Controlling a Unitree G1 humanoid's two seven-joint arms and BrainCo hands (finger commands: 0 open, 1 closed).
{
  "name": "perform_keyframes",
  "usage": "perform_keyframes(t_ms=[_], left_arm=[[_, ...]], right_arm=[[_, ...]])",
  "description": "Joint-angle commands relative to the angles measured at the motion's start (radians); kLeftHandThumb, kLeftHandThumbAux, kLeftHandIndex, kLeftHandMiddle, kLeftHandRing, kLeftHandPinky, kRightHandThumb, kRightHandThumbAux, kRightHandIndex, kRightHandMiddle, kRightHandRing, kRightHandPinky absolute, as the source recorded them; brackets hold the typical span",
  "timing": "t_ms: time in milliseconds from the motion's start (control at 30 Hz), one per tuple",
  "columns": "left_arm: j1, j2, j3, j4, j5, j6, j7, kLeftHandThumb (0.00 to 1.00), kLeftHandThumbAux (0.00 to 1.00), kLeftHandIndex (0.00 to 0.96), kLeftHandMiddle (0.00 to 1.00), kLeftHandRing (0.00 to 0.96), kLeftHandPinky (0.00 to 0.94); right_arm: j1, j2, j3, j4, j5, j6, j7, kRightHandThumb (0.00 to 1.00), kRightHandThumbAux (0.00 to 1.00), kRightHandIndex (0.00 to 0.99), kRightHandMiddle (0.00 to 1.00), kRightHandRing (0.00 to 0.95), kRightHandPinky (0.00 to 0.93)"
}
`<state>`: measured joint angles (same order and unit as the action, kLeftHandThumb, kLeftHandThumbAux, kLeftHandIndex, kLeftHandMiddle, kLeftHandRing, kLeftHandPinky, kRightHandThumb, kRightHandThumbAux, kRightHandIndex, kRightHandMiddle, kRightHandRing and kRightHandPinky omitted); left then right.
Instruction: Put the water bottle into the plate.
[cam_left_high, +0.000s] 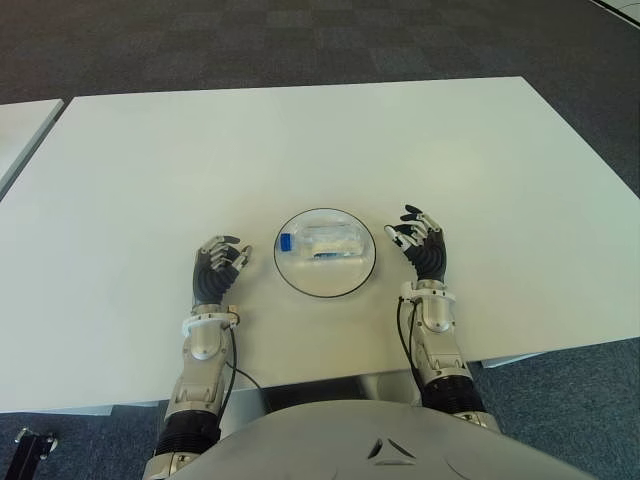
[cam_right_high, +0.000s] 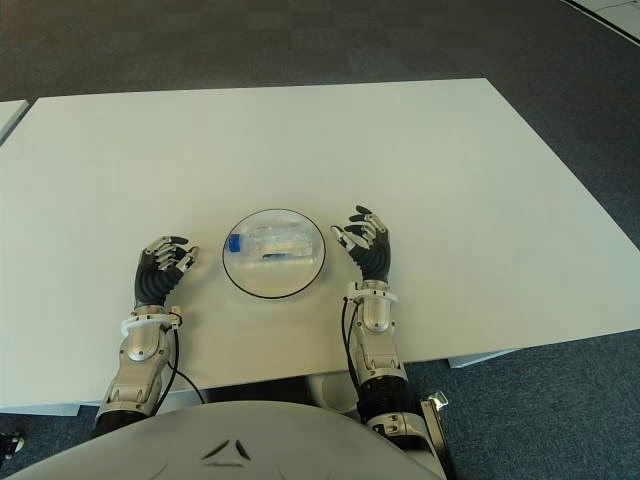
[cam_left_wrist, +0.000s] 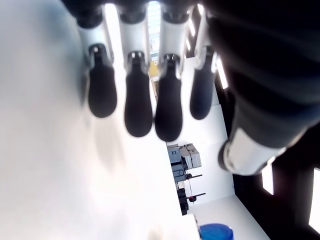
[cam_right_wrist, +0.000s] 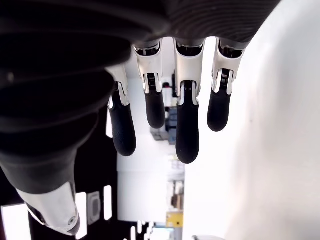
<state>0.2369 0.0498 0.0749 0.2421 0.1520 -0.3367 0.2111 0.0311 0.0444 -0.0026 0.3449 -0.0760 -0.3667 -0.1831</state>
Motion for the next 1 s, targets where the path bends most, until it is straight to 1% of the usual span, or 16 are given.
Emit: perform_keyframes(t_ms=[33,167,233,267,333,433,633,867,1000], left_arm=[[0.017,-0.004,0.001,0.024,0.004,0.016,0.007,0.704,0.716,0.432,0.638,0.632,0.618],[0.017,-0.002,0.0,0.021,0.008,0.019,0.006,0.704,0.716,0.432,0.639,0.634,0.613],[0.019,-0.003,0.0,0.019,0.007,0.022,0.005,0.704,0.717,0.432,0.639,0.634,0.612],[0.02,-0.004,0.0,0.017,0.006,0.024,0.005,0.704,0.717,0.432,0.639,0.634,0.612],[0.022,-0.004,-0.001,0.015,0.008,0.023,0.005,0.704,0.717,0.432,0.638,0.635,0.617],[0.022,-0.002,-0.002,0.018,0.013,0.018,0.007,0.704,0.717,0.432,0.638,0.635,0.62],[0.025,-0.004,-0.001,0.006,0.002,0.031,-0.002,0.703,0.717,0.432,0.644,0.638,0.627],[0.029,-0.002,-0.003,0.0,0.005,0.026,-0.002,0.703,0.717,0.432,0.654,0.649,0.637],[0.032,0.0,-0.006,-0.001,0.011,0.023,-0.001,0.703,0.717,0.432,0.655,0.654,0.641]], right_arm=[[0.012,-0.023,0.009,-0.029,0.01,0.087,0.057,0.703,0.736,0.419,0.472,0.447,0.442],[0.022,-0.06,0.03,-0.071,-0.005,0.146,0.122,0.702,0.737,0.417,0.465,0.44,0.431],[0.024,-0.088,0.05,-0.083,-0.033,0.162,0.147,0.701,0.737,0.416,0.457,0.436,0.428],[0.024,-0.113,0.066,-0.089,-0.059,0.171,0.165,0.7,0.737,0.416,0.455,0.435,0.427],[0.024,-0.146,0.087,-0.095,-0.093,0.182,0.187,0.699,0.738,0.415,0.442,0.429,0.428],[0.021,-0.173,0.107,-0.095,-0.124,0.195,0.203,0.698,0.737,0.414,0.435,0.428,0.431],[0.017,-0.202,0.131,-0.095,-0.159,0.228,0.211,0.697,0.736,0.413,0.43,0.422,0.417],[0.016,-0.207,0.137,-0.099,-0.159,0.244,0.213,0.695,0.736,0.412,0.42,0.41,0.407],[0.015,-0.208,0.134,-0.096,-0.149,0.24,0.214,0.695,0.736,0.411,0.419,0.409,0.412]])
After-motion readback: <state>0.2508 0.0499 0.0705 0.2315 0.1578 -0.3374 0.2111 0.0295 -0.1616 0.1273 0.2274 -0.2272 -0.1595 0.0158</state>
